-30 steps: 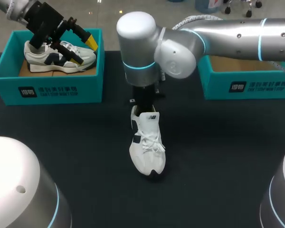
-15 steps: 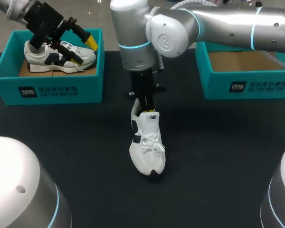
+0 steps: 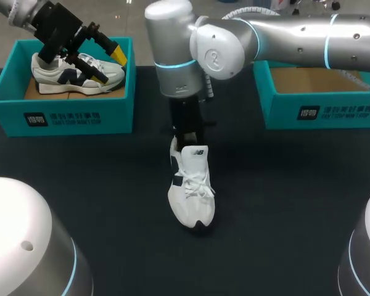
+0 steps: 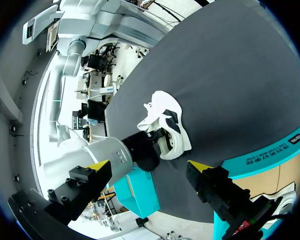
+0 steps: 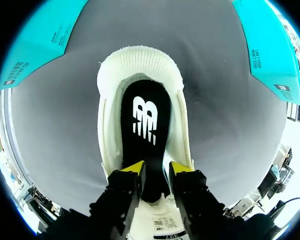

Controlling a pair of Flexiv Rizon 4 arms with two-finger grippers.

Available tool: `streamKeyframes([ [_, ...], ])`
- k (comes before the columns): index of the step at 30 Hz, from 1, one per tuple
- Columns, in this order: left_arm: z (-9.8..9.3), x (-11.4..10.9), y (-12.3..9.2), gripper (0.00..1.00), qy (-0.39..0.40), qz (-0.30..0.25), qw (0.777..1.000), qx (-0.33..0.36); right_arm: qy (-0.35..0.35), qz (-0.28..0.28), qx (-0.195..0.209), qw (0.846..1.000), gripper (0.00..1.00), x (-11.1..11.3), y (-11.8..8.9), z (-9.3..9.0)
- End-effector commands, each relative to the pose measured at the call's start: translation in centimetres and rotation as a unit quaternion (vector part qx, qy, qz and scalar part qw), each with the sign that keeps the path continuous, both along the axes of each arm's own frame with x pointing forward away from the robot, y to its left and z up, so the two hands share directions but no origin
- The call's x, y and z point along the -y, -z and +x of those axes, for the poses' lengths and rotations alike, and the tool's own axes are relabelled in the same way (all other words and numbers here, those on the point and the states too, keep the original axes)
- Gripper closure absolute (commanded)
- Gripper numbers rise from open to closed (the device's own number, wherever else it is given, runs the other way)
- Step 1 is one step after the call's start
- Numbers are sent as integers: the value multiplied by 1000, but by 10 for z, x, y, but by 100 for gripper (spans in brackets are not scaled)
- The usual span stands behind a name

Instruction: Take the shoe out of the shoebox, open the shoe tongue, remove and reinsert the insole, then place the shoe into the shoebox

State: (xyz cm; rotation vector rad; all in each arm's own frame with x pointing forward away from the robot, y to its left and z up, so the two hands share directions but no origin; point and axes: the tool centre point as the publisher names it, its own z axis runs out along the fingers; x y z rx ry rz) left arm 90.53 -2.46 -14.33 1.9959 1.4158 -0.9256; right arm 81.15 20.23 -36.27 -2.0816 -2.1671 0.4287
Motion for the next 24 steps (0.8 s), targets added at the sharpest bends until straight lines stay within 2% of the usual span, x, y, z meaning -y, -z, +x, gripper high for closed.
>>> streamKeyframes([
  [1, 0, -1, 0, 0, 0, 2, 1000, 1, 1, 5, 3, 1000, 0, 3, -1, -5],
  [8, 0, -1, 0, 0, 0, 2, 1000, 1, 3, 6, 0, 1000, 0, 6, 0, -7],
  [24, 0, -1, 0, 0, 0, 2, 1000, 1, -6, -5, -10, 1000, 0, 5, -19, -24],
])
